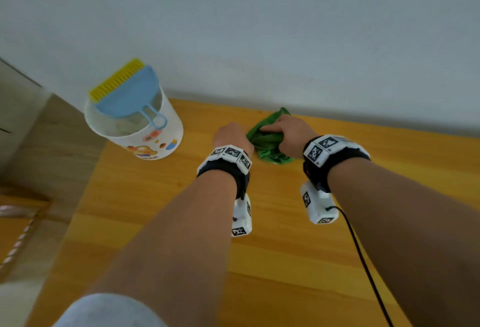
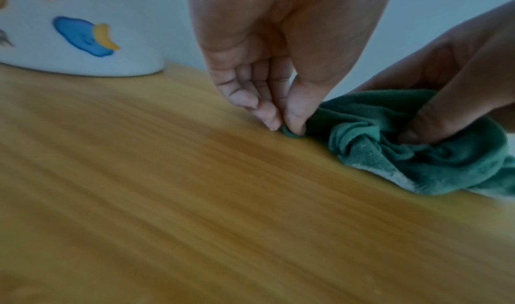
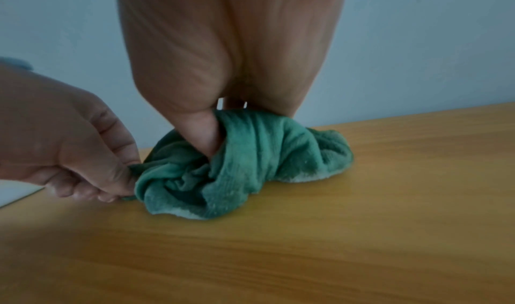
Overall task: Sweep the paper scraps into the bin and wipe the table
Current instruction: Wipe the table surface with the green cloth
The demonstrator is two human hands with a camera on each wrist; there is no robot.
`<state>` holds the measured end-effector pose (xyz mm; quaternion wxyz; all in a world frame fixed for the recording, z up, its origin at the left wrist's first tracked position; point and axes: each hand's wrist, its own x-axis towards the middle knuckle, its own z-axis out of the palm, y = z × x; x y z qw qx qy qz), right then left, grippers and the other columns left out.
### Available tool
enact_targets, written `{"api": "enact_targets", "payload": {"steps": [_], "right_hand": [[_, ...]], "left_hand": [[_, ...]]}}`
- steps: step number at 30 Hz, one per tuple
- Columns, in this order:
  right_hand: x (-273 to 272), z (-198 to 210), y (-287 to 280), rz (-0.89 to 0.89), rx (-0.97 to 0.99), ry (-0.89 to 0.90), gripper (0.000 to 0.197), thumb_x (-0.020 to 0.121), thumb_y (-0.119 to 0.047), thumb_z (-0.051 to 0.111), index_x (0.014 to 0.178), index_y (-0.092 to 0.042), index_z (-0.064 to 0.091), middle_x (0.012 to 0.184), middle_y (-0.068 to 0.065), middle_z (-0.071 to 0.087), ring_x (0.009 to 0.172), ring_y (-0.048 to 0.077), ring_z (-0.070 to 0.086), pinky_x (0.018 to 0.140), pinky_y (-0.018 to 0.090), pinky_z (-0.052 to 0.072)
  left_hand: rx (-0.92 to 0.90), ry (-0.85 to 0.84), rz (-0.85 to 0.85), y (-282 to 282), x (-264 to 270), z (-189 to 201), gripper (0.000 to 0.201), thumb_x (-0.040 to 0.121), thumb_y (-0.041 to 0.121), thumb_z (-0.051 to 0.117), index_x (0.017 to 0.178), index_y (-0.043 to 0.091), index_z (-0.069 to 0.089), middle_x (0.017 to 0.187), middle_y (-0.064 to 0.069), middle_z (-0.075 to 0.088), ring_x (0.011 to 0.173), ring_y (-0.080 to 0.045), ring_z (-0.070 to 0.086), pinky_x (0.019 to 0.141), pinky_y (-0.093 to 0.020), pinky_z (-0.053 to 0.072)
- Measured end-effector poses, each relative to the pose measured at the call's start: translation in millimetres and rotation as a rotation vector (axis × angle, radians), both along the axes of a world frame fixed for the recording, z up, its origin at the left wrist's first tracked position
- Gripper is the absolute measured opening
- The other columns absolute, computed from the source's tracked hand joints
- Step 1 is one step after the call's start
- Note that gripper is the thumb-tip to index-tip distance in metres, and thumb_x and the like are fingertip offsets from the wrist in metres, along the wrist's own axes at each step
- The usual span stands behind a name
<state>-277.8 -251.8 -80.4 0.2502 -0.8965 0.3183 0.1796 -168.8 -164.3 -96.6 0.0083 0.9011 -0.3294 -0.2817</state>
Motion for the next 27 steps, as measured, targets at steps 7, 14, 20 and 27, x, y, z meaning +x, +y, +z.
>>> {"api": "enact_targets", "payload": {"steps": [7,14,20,27], "right_hand": [[0.7,14.9,21.3,-0.133,0.101,-0.188,0.046,0.08,0.009,0.05,0.109,-0.019,0.072,0.115,0.005,0.069,0.099,0.021,0.063,0.073,0.025,0.048],[-29.3,20.3,32.3,-0.353,0.338,-0.304,0.021,0.082,-0.006,0.063,0.09,-0.018,0.079,0.125,-0.004,0.064,0.107,0.015,0.059,0.09,0.03,0.048],[-53.8,3.9,30.1,-0.702,0.127,-0.357,0.018,0.085,-0.025,0.065,0.081,-0.008,0.067,0.084,0.004,0.066,0.067,0.026,0.059,0.062,0.033,0.052],[-36.9,-12.4,38.4,-0.719,0.099,-0.279,0.016,0.084,-0.005,0.066,0.091,-0.016,0.057,0.098,0.006,0.061,0.089,0.025,0.059,0.075,0.035,0.051]], "left_hand": [[-0.118,0.171,0.147,26.5,13.0,2.3,0.019,0.081,0.021,0.055,0.066,0.01,0.052,0.056,-0.007,0.049,0.046,-0.021,0.045,0.044,-0.024,0.03],[-0.169,0.443,0.351,27.0,13.0,2.3,0.03,0.095,0.023,0.049,0.068,0.012,0.043,0.067,-0.005,0.045,0.059,-0.021,0.045,0.069,-0.033,0.04],[-0.141,0.437,0.296,29.0,4.4,-14.2,0.02,0.083,0.02,0.071,0.098,0.006,0.069,0.087,-0.01,0.069,0.066,-0.026,0.061,0.076,-0.039,0.06],[-0.234,0.313,0.229,40.4,11.7,-10.3,0.025,0.087,0.014,0.066,0.11,0.019,0.057,0.09,0.001,0.057,0.076,-0.019,0.055,0.067,-0.03,0.046]]}}
